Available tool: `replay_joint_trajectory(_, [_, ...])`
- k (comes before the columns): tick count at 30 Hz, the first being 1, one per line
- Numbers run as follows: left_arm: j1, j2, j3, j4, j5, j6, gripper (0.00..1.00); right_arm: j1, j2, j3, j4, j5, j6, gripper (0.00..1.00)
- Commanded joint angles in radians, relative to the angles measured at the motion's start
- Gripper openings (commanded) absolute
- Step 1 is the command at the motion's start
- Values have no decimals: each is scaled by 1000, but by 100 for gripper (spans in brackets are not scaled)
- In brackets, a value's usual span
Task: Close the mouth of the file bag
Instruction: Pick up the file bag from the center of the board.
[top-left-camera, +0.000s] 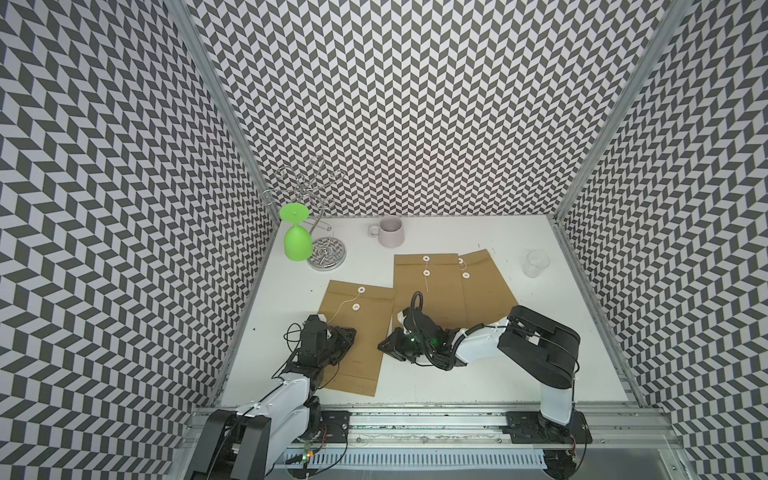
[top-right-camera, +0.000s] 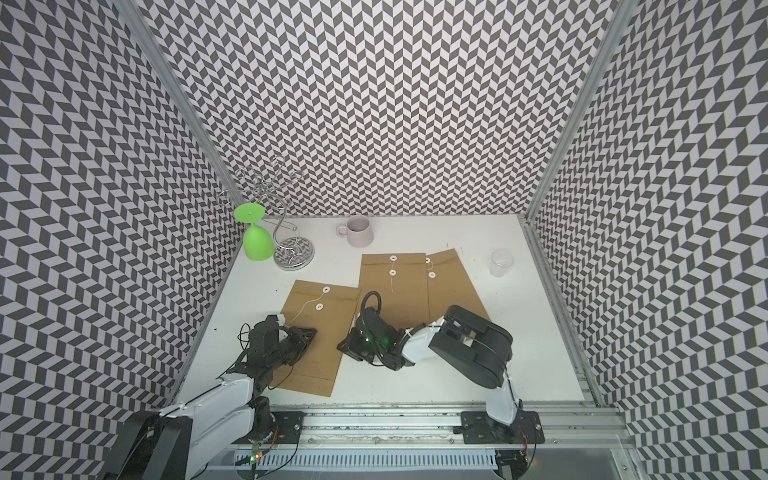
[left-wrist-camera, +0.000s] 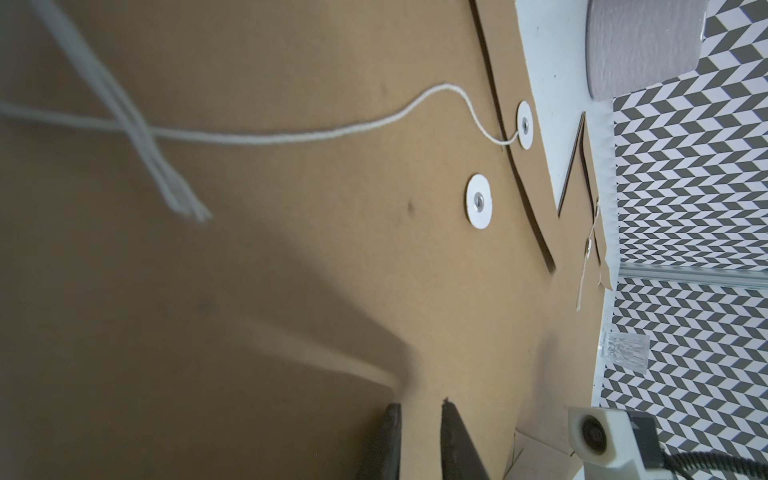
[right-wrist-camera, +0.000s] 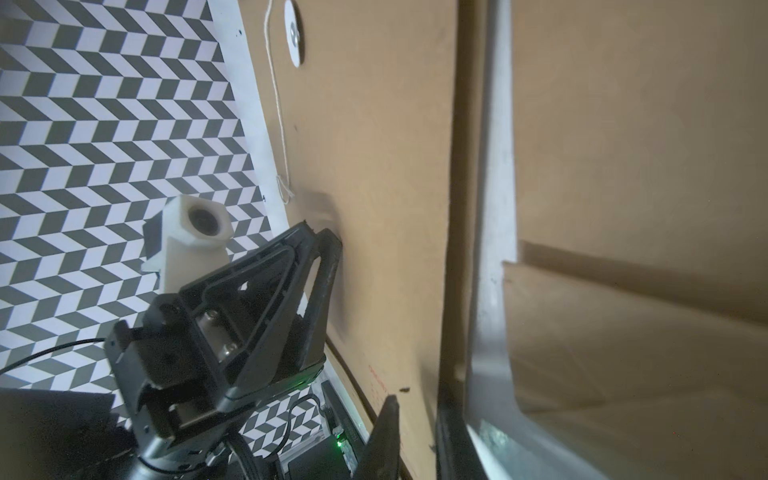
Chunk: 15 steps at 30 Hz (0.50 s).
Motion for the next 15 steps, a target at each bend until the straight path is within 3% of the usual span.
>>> replay_joint_trajectory(1, [-17, 3, -36, -132, -9, -9, 21, 16, 26, 43, -4, 0, 16, 14])
replay_joint_trajectory(8, [-20, -51, -10, -188, -4, 1, 21, 15, 39, 67, -59, -10, -1, 0])
replay_joint_trajectory(11, [-12, -104, 64, -276, 2, 38, 26, 20, 11, 128, -153, 14, -125, 0])
replay_joint_trajectory(15, [10, -205, 233, -450, -14, 109, 40, 21, -69, 211, -297, 31, -328, 0])
